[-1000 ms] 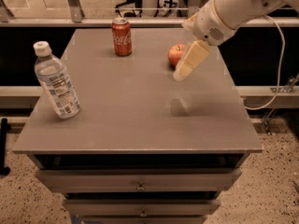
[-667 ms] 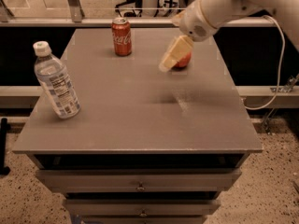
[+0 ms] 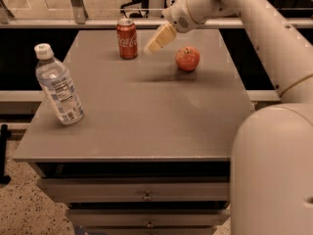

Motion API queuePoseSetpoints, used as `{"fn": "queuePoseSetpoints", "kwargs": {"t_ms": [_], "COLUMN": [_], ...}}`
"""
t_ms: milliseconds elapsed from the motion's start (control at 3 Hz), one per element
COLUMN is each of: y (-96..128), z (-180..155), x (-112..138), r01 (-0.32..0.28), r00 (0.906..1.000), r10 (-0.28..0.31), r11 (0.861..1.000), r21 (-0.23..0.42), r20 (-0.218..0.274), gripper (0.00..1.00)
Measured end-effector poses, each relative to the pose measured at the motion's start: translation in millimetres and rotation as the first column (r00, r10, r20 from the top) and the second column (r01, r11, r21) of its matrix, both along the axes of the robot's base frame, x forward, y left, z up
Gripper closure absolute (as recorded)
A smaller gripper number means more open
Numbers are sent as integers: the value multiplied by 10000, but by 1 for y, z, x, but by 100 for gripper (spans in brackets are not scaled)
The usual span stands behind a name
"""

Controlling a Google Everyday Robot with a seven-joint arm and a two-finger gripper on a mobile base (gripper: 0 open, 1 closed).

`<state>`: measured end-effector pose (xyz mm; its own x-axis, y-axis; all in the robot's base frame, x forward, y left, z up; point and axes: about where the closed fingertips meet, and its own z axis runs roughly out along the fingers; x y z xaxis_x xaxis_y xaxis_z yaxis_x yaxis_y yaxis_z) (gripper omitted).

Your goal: Move coke can near blue plastic bottle

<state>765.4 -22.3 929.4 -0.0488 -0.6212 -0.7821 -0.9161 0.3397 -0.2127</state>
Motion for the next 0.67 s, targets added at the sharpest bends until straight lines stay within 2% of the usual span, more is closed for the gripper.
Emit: {"fn": "queuePoseSetpoints", "kwargs": {"t_ms": [333, 667], "y": [18, 33], "z": [3, 3], "x": [37, 57], "r01": [675, 1442], "r00": [9977, 9895], "r10": [-676, -1439], "r11": [9962, 9865], "r21": [554, 776], "r20": [2, -98], "gripper": [0, 0]}}
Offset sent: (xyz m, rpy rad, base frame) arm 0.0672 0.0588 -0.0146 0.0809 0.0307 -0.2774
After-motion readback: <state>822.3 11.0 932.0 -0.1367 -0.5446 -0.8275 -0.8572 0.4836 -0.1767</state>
